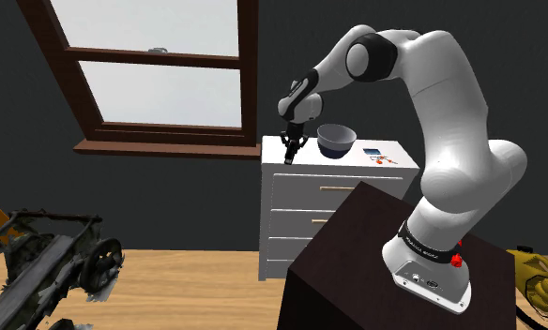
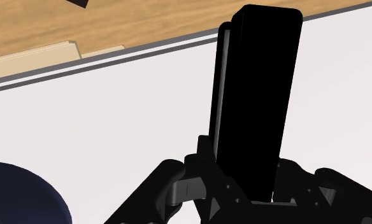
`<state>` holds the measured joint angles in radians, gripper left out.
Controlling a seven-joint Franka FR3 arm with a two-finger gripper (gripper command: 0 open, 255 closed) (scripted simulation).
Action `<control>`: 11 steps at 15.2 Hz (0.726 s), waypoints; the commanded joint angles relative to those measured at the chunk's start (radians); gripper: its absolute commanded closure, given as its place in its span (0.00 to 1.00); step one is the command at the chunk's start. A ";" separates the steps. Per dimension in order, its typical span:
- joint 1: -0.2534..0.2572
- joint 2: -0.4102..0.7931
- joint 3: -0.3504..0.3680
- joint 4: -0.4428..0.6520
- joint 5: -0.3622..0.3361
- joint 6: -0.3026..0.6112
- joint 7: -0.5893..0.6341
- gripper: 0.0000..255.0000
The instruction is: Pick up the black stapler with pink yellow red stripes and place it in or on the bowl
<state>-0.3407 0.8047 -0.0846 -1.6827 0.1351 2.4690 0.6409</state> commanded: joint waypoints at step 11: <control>0.009 -0.126 -0.013 -0.032 -0.013 -0.093 0.009 1.00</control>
<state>-0.3316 0.6887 -0.0965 -1.7155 0.1230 2.3862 0.6502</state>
